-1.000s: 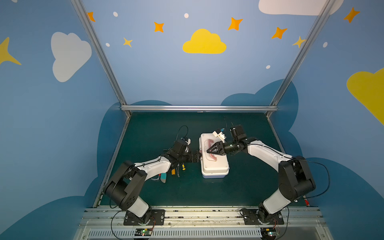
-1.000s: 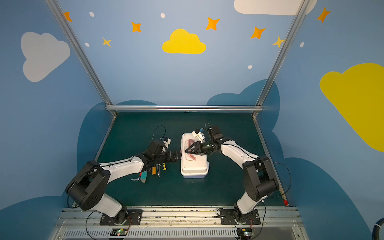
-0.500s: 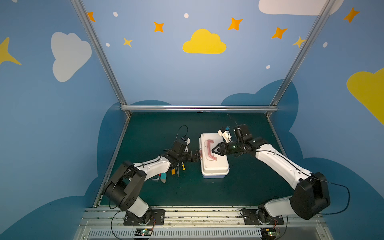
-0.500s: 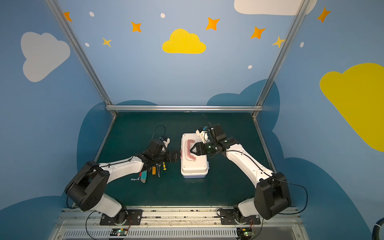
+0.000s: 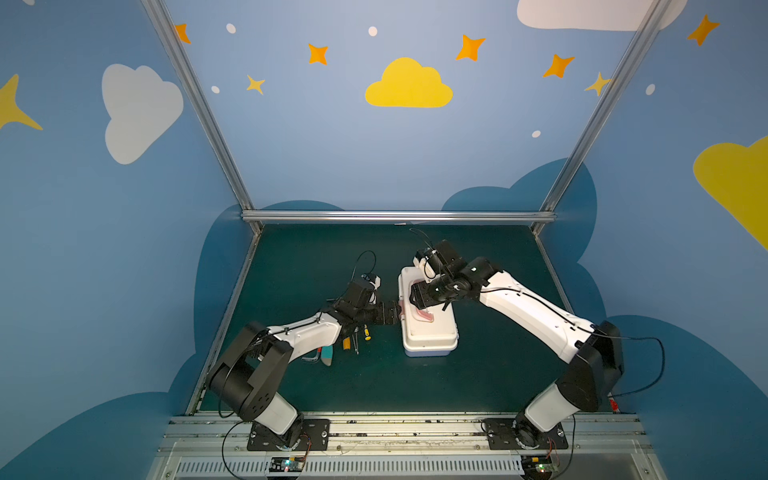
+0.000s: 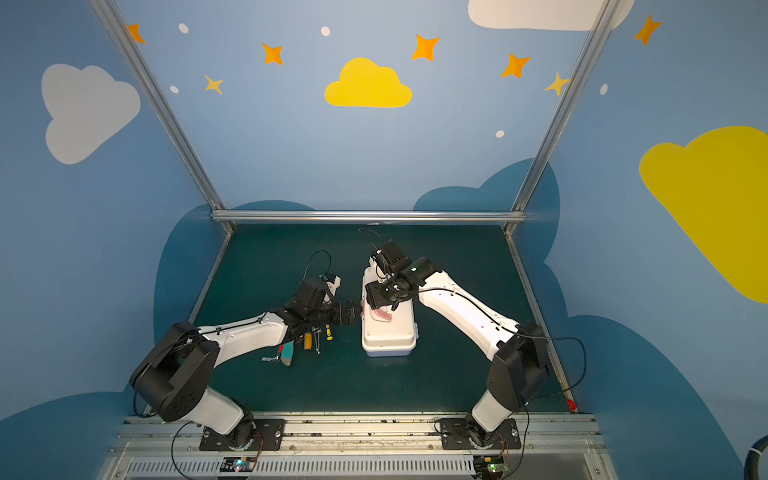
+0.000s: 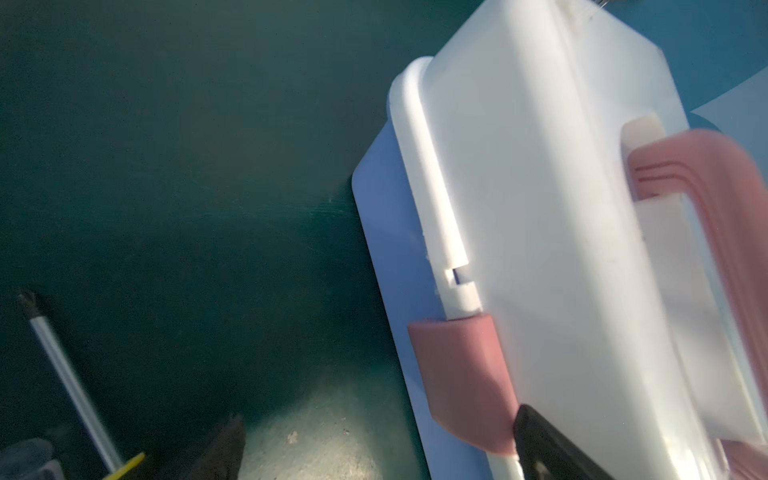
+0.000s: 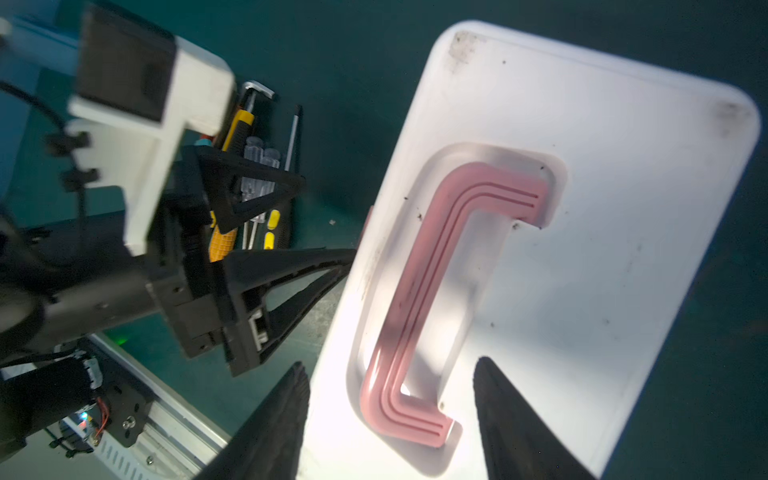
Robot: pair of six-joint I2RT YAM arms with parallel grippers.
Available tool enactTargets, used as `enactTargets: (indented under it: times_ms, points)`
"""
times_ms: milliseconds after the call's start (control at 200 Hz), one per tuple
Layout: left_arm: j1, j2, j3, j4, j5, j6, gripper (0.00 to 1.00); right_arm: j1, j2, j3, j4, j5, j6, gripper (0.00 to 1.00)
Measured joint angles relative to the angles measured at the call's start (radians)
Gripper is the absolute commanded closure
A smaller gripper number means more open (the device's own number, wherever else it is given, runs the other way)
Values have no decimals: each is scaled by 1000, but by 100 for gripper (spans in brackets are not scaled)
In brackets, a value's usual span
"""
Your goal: Pack the tool kit
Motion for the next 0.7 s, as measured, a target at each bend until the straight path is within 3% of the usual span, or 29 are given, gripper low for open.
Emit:
enactTargets:
  times_ms: [345, 696]
  points:
    - [-1, 0, -2, 9, 9, 0, 0, -39, 44, -8, 30, -111, 26, 35]
    - [-1, 13, -2, 32, 13, 0, 0, -123, 44, -116, 198, -340, 55, 37]
